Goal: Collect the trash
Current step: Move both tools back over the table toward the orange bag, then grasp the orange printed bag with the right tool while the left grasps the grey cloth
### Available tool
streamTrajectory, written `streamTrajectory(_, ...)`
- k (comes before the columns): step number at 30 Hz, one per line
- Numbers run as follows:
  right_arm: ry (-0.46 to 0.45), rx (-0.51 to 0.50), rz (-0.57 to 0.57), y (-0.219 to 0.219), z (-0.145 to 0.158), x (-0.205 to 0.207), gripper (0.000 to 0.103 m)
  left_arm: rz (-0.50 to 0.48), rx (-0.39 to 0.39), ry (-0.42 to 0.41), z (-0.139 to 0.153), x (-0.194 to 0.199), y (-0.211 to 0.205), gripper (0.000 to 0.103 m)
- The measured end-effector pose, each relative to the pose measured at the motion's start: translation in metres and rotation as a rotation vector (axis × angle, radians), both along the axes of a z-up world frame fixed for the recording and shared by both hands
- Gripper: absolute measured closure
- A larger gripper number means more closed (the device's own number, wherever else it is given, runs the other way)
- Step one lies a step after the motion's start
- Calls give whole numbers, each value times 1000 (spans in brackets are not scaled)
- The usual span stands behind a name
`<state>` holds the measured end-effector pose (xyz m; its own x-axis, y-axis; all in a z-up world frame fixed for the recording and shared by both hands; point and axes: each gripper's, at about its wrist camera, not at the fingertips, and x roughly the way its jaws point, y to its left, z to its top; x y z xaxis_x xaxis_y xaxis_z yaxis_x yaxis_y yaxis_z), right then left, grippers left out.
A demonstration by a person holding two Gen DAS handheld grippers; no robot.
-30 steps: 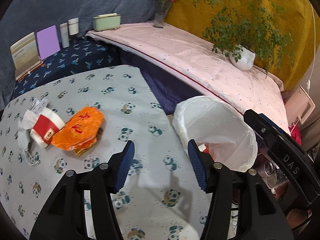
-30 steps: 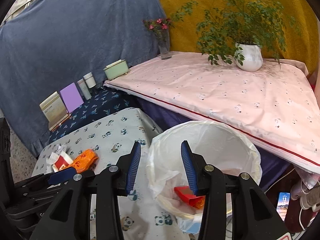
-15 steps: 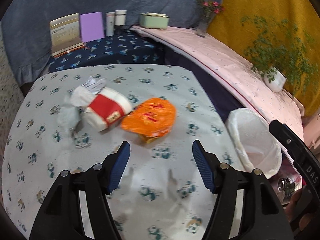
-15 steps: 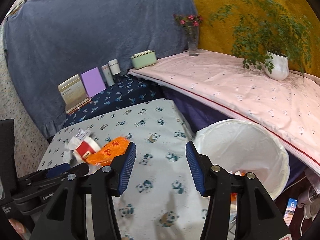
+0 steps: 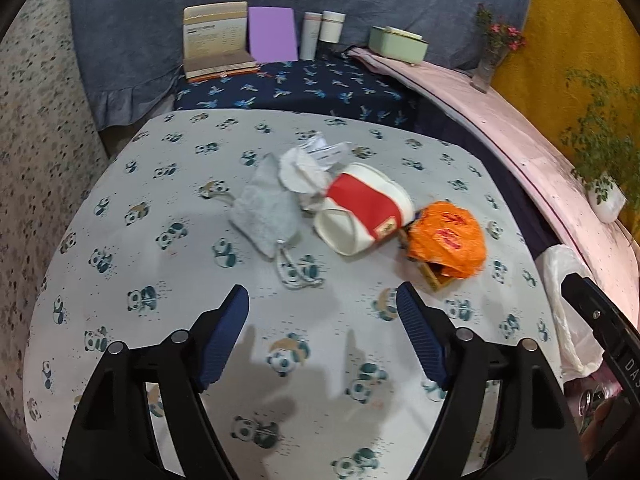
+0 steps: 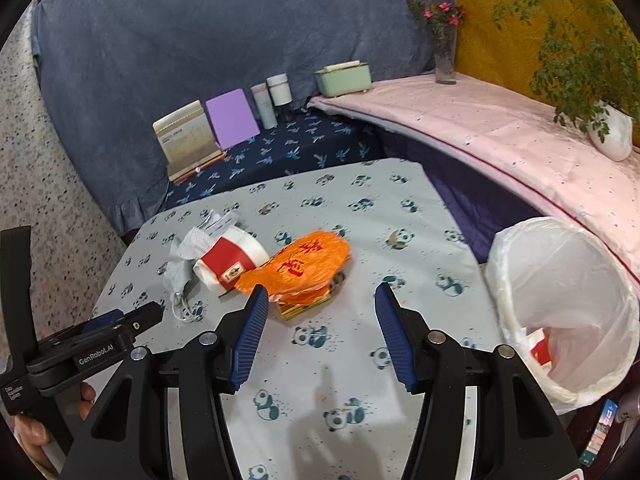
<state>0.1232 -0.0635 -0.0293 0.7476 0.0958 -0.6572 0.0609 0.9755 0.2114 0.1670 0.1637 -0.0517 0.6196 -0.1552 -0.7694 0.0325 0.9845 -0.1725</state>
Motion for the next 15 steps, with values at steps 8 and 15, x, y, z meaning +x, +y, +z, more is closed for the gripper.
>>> streamTrajectory(8,55,8,35,23,-21,27,49,39,-5,42,-24,26,23,26)
streamTrajectory(15,88,20,39,34,-37,51,47,77,-7,72,-41,58,36,25)
